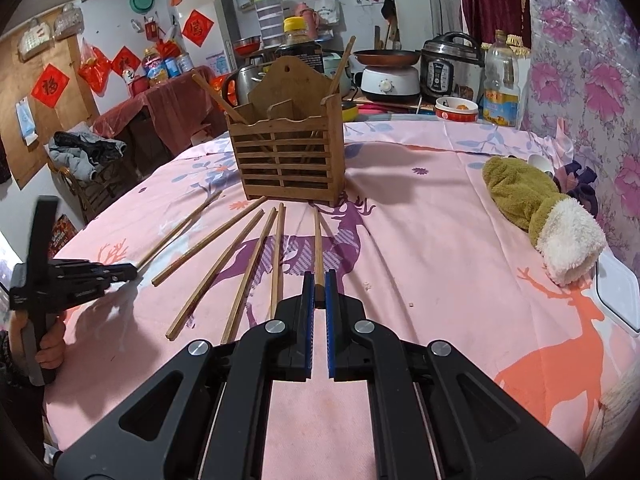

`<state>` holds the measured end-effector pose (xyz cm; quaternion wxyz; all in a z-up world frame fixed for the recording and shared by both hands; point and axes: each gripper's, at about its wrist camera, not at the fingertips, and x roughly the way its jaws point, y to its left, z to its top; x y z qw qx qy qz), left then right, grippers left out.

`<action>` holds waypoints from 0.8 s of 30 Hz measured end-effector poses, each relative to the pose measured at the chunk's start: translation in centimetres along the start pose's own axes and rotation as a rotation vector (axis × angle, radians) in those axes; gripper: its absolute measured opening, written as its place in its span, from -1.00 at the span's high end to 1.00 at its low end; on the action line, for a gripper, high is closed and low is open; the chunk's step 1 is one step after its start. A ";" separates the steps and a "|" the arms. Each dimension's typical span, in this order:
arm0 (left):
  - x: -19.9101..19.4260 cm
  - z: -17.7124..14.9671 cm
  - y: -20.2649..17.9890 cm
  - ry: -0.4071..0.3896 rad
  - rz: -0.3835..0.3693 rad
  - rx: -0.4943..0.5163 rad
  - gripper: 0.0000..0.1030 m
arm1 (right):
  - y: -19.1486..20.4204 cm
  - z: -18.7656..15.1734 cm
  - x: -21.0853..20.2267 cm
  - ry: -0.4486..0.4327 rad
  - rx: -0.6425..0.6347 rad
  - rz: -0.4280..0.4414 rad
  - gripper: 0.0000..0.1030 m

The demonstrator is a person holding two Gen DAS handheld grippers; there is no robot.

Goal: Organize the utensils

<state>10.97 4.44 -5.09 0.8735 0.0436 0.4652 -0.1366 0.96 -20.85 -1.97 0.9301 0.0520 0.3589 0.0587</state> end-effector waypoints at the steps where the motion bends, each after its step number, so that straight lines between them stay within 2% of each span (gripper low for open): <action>1: -1.0 0.1 -0.1 -0.041 -0.003 0.003 0.89 | 0.0 0.0 0.0 -0.001 0.002 0.000 0.88; 4: -2.8 0.5 -0.5 -0.100 -0.013 -0.003 0.89 | -0.2 0.1 -0.3 -0.013 0.006 0.003 0.88; 9: -5.2 1.9 -2.1 -0.147 -0.005 0.026 0.89 | -0.1 1.2 -1.8 -0.070 0.021 0.022 0.88; 14: -9.2 4.8 -4.7 -0.236 -0.032 0.072 0.89 | 0.7 3.3 -3.7 -0.126 0.010 0.038 0.88; 19: -11.5 7.5 -7.3 -0.283 -0.054 0.116 0.89 | 1.7 5.3 -4.9 -0.162 -0.024 0.043 0.88; 21: -11.9 8.0 -8.1 -0.292 -0.059 0.128 0.89 | 2.0 5.3 -4.6 -0.136 -0.052 0.057 0.74; 24: -11.7 8.3 -8.8 -0.286 -0.073 0.132 0.89 | 2.0 3.5 -2.8 -0.038 -0.086 0.072 0.43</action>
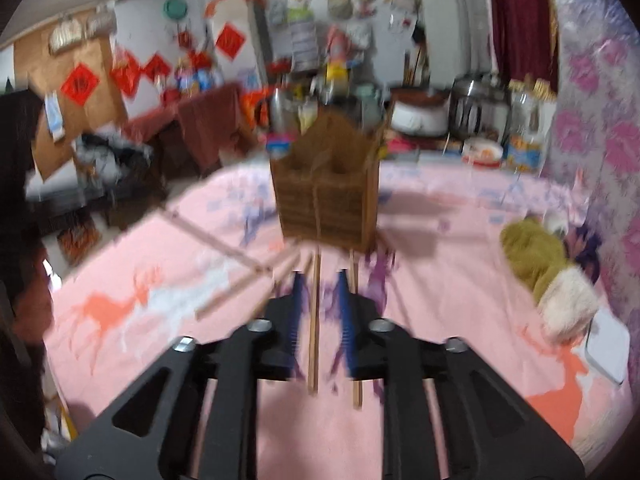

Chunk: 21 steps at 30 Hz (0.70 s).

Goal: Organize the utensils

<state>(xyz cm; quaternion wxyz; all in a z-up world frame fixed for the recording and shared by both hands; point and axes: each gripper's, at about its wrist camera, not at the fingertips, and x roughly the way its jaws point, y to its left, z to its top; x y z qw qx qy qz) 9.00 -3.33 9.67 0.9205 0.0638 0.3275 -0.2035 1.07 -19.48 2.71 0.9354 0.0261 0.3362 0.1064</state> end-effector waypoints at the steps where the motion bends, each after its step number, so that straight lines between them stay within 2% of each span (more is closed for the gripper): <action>1: 0.3 0.0 -0.1 0.006 -0.004 -0.002 0.89 | -0.1 -1.1 0.8 0.040 -0.010 -0.013 0.41; 3: 0.7 -0.2 -0.2 0.014 -0.002 -0.003 0.89 | -0.7 -3.0 2.4 0.108 -0.015 -0.029 0.41; 6: 1.1 -0.3 -0.2 0.018 -0.001 -0.002 0.89 | -2.2 -5.7 5.1 0.244 0.044 -0.018 0.40; 10: 1.3 -0.4 -0.2 0.010 -0.001 -0.007 0.89 | -2.1 -6.9 7.0 0.333 0.043 -0.007 0.41; 12: 1.3 -0.6 -0.1 0.009 0.002 -0.007 0.89 | -1.4 -7.3 7.1 0.326 0.001 -0.056 0.58; 13: 1.4 -0.6 -0.1 0.008 0.002 -0.008 0.89 | -1.2 -7.3 7.0 0.320 -0.006 -0.066 0.88; 16: 1.3 -0.6 0.1 0.008 -0.002 -0.013 0.89 | -1.2 -7.0 6.2 0.292 -0.007 -0.075 0.88; 21: 1.2 0.4 0.2 0.013 -0.012 -0.013 0.89 | -0.9 -3.7 2.1 0.132 -0.017 -0.087 0.88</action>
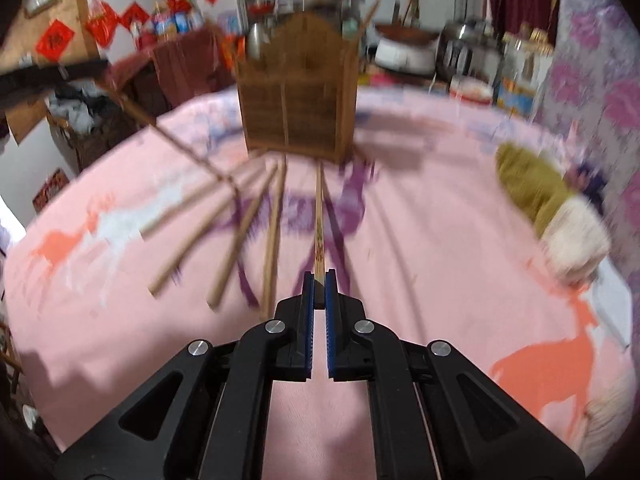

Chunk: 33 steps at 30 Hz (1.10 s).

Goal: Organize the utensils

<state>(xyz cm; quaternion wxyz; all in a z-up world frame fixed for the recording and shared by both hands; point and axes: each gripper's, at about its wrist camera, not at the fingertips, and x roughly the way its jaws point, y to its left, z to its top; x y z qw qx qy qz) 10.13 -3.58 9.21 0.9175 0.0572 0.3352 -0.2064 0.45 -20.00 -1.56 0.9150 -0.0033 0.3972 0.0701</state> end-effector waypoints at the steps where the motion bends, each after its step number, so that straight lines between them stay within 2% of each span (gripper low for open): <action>1: -0.1 0.4 -0.1 -0.001 -0.002 0.001 0.89 | 0.0 0.7 -0.7 -0.024 -0.002 -0.003 0.88; 7: -1.0 4.1 -1.3 -0.046 -0.009 0.026 0.89 | 0.5 5.8 -4.3 -0.145 -0.013 -0.014 0.88; 13: -1.0 8.3 -2.3 -0.084 0.000 0.042 0.89 | 1.5 10.1 -5.3 -0.198 -0.037 -0.013 0.89; 23: -2.0 15.3 -1.9 -0.222 0.049 0.013 0.89 | 1.6 19.1 -8.3 -0.365 0.022 0.006 0.88; 28: 1.3 15.8 -0.8 -0.214 0.092 -0.011 0.89 | 1.6 20.8 -4.9 -0.345 0.052 -0.011 0.88; 30: 3.8 15.6 0.0 -0.183 0.095 -0.037 0.89 | 1.4 20.8 -2.5 -0.314 0.058 -0.037 0.88; 33: 7.0 14.7 1.4 -0.149 0.079 -0.088 0.89 | 0.7 20.5 1.1 -0.248 0.098 -0.031 0.88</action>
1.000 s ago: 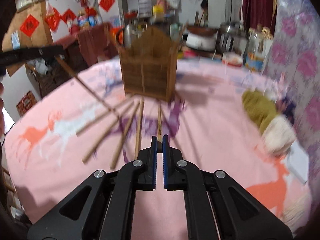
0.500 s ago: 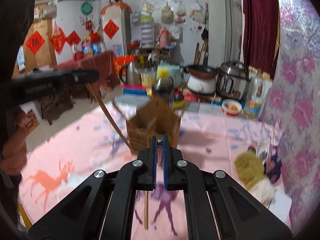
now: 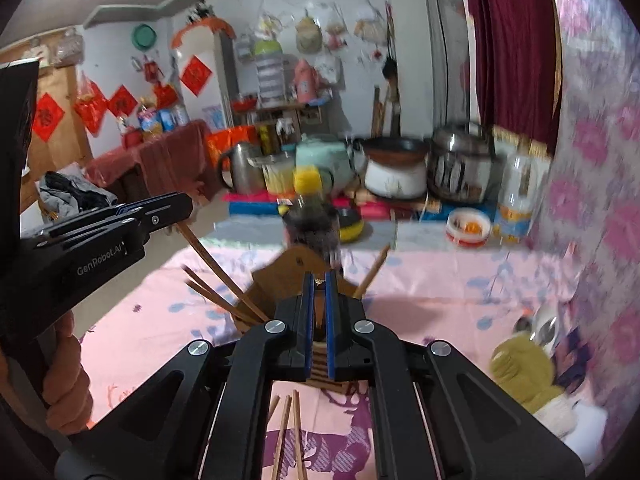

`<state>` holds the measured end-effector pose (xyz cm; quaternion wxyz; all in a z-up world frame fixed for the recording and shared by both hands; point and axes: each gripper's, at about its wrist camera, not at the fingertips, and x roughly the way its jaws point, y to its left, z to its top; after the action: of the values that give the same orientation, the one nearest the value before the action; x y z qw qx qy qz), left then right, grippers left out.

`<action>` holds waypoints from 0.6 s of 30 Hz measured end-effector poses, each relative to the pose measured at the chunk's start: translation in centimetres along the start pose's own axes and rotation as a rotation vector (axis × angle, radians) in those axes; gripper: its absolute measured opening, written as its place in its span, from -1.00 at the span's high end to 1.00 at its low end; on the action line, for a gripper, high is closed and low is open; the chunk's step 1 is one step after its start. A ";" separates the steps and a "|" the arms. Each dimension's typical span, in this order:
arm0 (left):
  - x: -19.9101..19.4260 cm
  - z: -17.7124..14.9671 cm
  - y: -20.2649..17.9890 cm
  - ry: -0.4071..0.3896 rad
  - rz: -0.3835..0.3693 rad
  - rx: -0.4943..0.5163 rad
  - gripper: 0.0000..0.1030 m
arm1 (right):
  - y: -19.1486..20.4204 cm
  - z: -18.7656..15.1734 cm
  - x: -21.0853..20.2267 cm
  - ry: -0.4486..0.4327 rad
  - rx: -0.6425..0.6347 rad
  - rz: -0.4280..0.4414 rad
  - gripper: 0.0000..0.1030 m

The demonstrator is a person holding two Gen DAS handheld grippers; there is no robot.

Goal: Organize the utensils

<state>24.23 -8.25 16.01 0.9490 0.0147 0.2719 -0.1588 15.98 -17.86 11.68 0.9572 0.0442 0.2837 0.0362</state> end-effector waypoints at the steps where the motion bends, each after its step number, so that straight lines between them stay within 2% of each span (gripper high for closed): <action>1: 1.2 -0.6 0.3 0.013 0.010 -0.009 0.88 | -0.3 -0.2 0.8 0.013 0.008 -0.001 0.88; 2: 2.2 -1.1 0.6 0.033 0.026 -0.016 0.86 | -0.6 -0.5 1.5 0.025 0.017 -0.002 0.85; 3: 2.7 -1.6 1.1 0.050 0.035 -0.024 0.62 | -0.9 -0.7 1.9 0.029 0.030 -0.003 0.76; 4: 3.1 -2.1 1.4 0.069 0.037 -0.035 0.35 | -1.5 -0.9 1.9 0.023 0.059 -0.002 0.72; 5: 3.0 -2.5 1.8 0.065 0.035 -0.050 -0.14 | -1.9 -1.0 1.8 0.015 0.075 0.010 0.63; 6: 2.7 -2.8 2.0 0.048 0.039 -0.059 -0.33 | -2.3 -1.1 1.3 0.002 0.091 0.026 0.58; 9: 1.3 -3.6 2.8 0.018 0.064 -0.080 -0.57 | -2.8 -1.6 -0.6 -0.048 0.110 0.034 0.41; 12: -0.1 -4.5 3.8 0.015 0.053 -0.128 -0.71 | -2.9 -2.8 -2.4 -0.078 0.111 0.033 0.17; 13: -0.6 -5.1 4.2 0.015 0.046 -0.150 -0.73 | -2.9 -3.2 -2.8 -0.082 0.112 0.035 0.11; 16: -2.2 -7.2 5.3 0.015 0.040 -0.195 -0.75 | -3.1 -4.7 -4.4 -0.096 0.120 0.016 -0.30; 18: -3.0 -8.9 5.7 0.016 0.061 -0.204 -0.77 | -3.1 -5.6 -5.2 -0.097 0.120 0.003 -0.41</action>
<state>19.01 -0.93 9.71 0.9478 -0.0722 0.2938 -0.1011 8.73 -21.07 9.49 0.9655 0.1034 0.2384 0.0182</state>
